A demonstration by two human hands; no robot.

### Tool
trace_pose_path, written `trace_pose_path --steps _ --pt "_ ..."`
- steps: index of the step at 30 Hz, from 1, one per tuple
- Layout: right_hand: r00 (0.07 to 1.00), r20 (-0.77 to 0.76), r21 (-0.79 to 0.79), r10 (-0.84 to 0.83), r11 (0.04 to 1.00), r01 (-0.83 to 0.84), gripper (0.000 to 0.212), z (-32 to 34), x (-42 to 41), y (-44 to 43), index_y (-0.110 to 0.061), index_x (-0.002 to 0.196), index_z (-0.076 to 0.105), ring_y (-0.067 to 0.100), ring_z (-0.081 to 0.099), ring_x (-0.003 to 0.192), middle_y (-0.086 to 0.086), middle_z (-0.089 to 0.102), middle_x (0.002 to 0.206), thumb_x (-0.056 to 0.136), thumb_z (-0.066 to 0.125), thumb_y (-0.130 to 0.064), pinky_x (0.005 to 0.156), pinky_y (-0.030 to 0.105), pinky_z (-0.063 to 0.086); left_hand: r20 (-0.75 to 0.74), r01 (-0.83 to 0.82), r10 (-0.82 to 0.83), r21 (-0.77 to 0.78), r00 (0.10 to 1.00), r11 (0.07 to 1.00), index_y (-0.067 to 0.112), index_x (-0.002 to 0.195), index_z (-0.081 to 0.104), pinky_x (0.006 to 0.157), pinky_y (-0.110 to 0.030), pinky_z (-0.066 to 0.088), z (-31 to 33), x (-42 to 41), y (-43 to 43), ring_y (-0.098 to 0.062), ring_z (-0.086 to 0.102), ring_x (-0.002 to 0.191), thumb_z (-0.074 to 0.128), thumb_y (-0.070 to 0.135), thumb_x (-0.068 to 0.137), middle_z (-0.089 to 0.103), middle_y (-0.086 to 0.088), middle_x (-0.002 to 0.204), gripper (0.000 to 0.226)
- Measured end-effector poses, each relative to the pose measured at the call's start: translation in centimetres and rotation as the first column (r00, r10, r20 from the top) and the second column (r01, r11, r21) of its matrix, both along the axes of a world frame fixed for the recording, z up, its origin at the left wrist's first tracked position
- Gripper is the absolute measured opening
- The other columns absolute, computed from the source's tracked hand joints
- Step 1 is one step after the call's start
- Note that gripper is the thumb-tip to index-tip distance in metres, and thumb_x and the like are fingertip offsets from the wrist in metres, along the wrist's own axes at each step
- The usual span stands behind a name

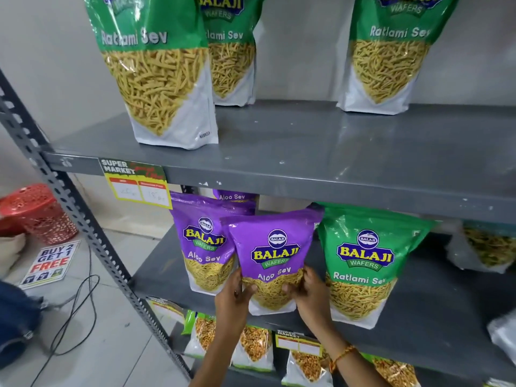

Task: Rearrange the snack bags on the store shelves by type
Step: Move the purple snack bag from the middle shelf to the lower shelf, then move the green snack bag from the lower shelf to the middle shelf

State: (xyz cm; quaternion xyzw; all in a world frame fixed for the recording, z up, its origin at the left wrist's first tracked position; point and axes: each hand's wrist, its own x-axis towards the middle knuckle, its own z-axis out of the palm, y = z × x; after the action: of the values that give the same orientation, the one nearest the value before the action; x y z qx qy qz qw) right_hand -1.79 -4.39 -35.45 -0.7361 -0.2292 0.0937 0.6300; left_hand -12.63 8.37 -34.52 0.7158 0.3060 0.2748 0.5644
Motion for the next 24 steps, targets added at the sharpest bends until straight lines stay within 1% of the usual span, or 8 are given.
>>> trace_pose_path --steps 4,8,10,15,18,20,22,24 --pt "0.998 0.063 -0.039 0.027 0.999 -0.025 0.056 0.2 -0.9 -0.9 -0.030 0.117 0.049 0.010 0.065 0.097 -0.004 0.070 0.104 0.068 0.068 -0.051 0.083 0.043 0.055 0.008 -0.016 0.016 0.059 1.000 0.998 0.022 0.128 0.045 0.087 -0.033 0.049 0.7 -0.4 -1.6 -0.016 0.059 0.112 0.064 0.012 0.081 0.065 0.004 0.117 0.052" --pt "0.990 0.108 0.019 -0.087 0.996 0.086 0.041 1.1 -2.5 -3.9 -0.044 0.104 0.049 -0.016 0.056 0.099 -0.022 0.062 0.104 0.076 0.070 -0.024 0.083 0.007 0.046 0.063 -0.182 0.174 0.164 0.983 0.970 0.017 0.130 0.044 0.071 -0.029 0.047 2.1 -2.5 -4.2 -0.006 0.057 0.084 0.065 0.021 0.080 0.055 0.008 0.111 0.054" --pt "0.976 0.145 0.032 -0.161 0.987 0.158 0.034 1.3 -2.8 -6.2 -0.045 0.102 0.051 -0.013 0.057 0.102 -0.021 0.066 0.105 0.076 0.068 -0.031 0.084 0.007 0.047 0.109 -0.243 0.221 0.278 0.969 0.929 0.015 0.117 0.055 0.070 -0.024 0.044 2.0 -3.5 -5.8 -0.002 0.055 0.081 0.061 0.038 0.076 0.059 0.004 0.104 0.048" --pt "0.891 0.157 0.143 -0.427 0.902 0.407 0.026 1.8 -0.5 -12.4 -0.043 0.090 0.056 0.004 0.065 0.085 -0.010 0.070 0.085 0.067 0.067 -0.050 0.070 0.021 0.053 0.022 0.025 -0.034 0.341 0.999 0.940 0.024 0.105 0.060 0.072 -0.015 0.043 0.4 -1.8 -9.4 -0.003 0.058 0.096 0.069 0.021 0.075 0.062 0.008 0.106 0.031" --pt "0.908 0.039 0.126 -0.416 0.904 0.409 0.053 1.3 1.6 -14.7 -0.031 0.108 0.054 0.007 0.060 0.097 0.001 0.061 0.108 0.063 0.079 -0.038 0.080 0.020 0.050 -0.118 0.276 -0.259 0.168 0.959 0.946 0.020 0.128 0.046 0.099 -0.035 0.045 0.1 2.1 -10.7 -0.012 0.049 0.120 0.067 0.024 0.078 0.051 0.006 0.129 0.054" --pt "0.934 -0.018 -0.015 -0.357 0.934 0.356 0.103 0.3 3.4 -15.4 -0.016 0.131 0.039 0.008 0.043 0.118 -0.006 0.042 0.128 0.046 0.078 -0.059 0.099 0.029 0.039 -0.216 0.352 -0.315 0.164 0.924 0.921 0.015 0.137 0.032 0.105 -0.042 0.040 -0.5 5.1 -10.9 -0.023 0.042 0.130 0.069 0.025 0.077 0.042 -0.002 0.140 0.071" --pt "0.964 -0.093 -0.067 -0.247 0.968 0.242 0.133 -0.2 4.7 -15.5 -0.013 0.139 0.025 0.009 0.030 0.126 -0.008 0.032 0.133 0.031 0.071 -0.075 0.107 0.035 0.031 -0.320 0.381 -0.315 0.169 0.893 0.909 0.011 0.137 0.028 0.098 -0.038 0.042 -0.6 7.4 -11.1 -0.030 0.043 0.127 0.070 0.026 0.075 0.044 -0.012 0.140 0.076" --pt "0.976 -0.165 -0.027 -0.139 0.990 0.136 0.121 -0.5 5.7 -15.3 -0.017 0.135 0.035 0.008 0.042 0.126 -0.006 0.045 0.135 0.033 0.077 -0.068 0.101 0.029 0.041 -0.338 0.424 -0.360 0.138 0.870 0.895 0.010 0.134 0.033 0.082 -0.028 0.040 -0.8 8.7 -11.2 -0.027 0.049 0.120 0.069 0.024 0.076 0.052 -0.012 0.132 0.069"
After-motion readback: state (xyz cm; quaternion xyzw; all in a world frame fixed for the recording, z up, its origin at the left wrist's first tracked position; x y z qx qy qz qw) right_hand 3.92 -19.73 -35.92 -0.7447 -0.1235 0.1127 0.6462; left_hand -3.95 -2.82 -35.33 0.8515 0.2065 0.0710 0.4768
